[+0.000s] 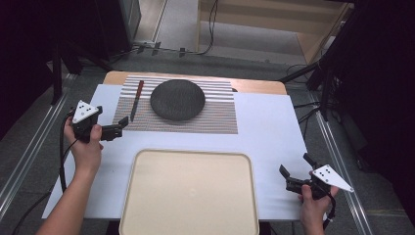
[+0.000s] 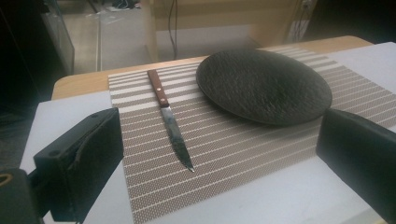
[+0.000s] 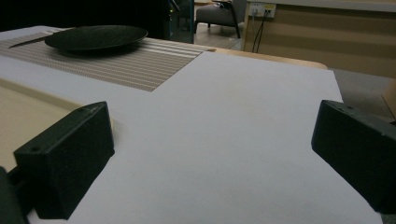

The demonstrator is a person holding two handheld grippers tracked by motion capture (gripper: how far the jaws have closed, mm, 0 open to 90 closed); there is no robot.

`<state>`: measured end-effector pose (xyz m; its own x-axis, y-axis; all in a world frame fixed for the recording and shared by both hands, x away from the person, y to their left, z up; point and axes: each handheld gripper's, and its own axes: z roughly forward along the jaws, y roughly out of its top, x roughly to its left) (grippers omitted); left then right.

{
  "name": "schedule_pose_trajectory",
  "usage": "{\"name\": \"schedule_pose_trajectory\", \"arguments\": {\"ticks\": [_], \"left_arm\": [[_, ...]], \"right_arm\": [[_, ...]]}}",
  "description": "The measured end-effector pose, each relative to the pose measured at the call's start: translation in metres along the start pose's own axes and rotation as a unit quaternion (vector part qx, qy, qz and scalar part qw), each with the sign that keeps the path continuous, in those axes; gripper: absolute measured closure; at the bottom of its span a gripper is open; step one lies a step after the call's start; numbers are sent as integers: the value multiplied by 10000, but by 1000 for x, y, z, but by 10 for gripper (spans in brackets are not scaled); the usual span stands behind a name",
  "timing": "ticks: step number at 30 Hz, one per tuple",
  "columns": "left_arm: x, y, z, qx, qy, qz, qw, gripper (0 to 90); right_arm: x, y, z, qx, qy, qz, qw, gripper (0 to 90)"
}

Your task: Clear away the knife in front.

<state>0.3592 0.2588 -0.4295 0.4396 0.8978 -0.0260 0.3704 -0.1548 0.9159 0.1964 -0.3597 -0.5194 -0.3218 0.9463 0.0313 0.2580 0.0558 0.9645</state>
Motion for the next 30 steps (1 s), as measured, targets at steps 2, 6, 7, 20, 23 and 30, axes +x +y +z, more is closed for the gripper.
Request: {"name": "schedule_pose_trajectory", "arguments": {"ticks": [2, 6, 7, 20, 23, 30], "left_arm": [[1, 1, 4, -24, -9, -33, 10000, 5], [5, 3, 13, -49, -40, -148, 9999, 5], [6, 4, 15, -53, -46, -166, 9998, 5], [12, 13, 42, 58, -49, -228, 9997, 36], [14, 15, 48, 70, -62, -283, 9996, 36], [19, 19, 60, 119, -59, -325, 9994, 49]], "right_arm": [[0, 0, 0, -1, 0, -4, 10000, 0], [0, 0, 0, -10, -5, 1, 10000, 0], [0, 0, 0, -7, -4, 1, 10000, 0], [-1, 0, 0, -9, -11, -2, 10000, 0], [0, 0, 0, -8, -11, -3, 10000, 0], [-1, 0, 0, -11, -2, -2, 10000, 0]]}}
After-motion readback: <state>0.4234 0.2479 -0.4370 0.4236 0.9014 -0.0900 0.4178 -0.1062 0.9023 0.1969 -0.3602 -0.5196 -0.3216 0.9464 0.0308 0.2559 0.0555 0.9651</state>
